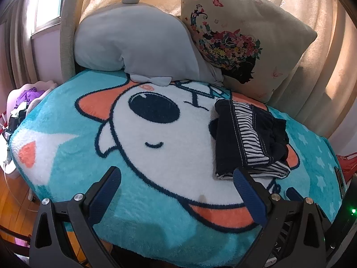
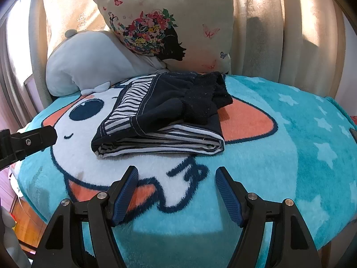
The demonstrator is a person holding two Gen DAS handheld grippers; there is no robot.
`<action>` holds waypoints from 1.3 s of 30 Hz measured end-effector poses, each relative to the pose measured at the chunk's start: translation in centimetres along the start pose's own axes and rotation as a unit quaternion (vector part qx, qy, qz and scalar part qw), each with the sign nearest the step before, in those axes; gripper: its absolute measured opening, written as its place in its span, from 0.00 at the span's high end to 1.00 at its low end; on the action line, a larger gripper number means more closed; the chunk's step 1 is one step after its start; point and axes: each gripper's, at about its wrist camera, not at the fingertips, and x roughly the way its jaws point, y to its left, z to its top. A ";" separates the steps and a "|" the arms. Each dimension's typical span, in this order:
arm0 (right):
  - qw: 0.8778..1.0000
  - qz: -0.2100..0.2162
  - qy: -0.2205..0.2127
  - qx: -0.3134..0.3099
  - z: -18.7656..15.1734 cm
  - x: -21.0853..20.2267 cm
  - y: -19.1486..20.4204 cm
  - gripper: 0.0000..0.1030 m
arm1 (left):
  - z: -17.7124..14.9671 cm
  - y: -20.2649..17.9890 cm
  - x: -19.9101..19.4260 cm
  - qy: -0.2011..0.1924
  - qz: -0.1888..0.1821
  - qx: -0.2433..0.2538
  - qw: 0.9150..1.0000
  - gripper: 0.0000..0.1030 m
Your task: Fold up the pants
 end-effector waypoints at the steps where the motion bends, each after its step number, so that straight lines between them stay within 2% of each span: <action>1: 1.000 0.000 0.000 0.000 0.0 0.0 0.0 0.26 | 0.0 -0.1 -0.2 -0.001 0.000 0.001 1.000 0.03; 21: 1.000 0.006 -0.018 0.003 -0.1 -1.5 -1.0 0.25 | -0.1 -1.2 -2.6 -0.038 0.008 0.018 0.999 0.03; 24: 1.000 0.007 -0.019 0.003 -0.2 -1.6 -1.1 0.24 | -0.2 -1.3 -3.2 -0.060 0.022 0.020 0.998 0.03; 30: 1.000 0.008 -0.027 -0.001 -0.2 -1.8 -1.1 0.24 | 0.1 -1.1 -6.3 -0.147 0.062 0.019 0.987 0.03; 33: 0.999 0.011 -0.029 -0.005 -0.2 -1.9 -0.9 0.24 | 0.2 -0.8 -7.3 -0.162 0.072 0.014 0.984 0.03; 35: 0.999 0.013 -0.031 -0.009 -0.3 -2.0 -0.6 0.24 | 0.3 -0.6 -7.4 -0.162 0.074 0.016 0.984 0.03; 39: 0.999 0.014 -0.033 -0.018 -0.4 -2.0 -0.1 0.24 | 0.4 -0.7 -6.7 -0.139 0.054 0.033 0.988 0.03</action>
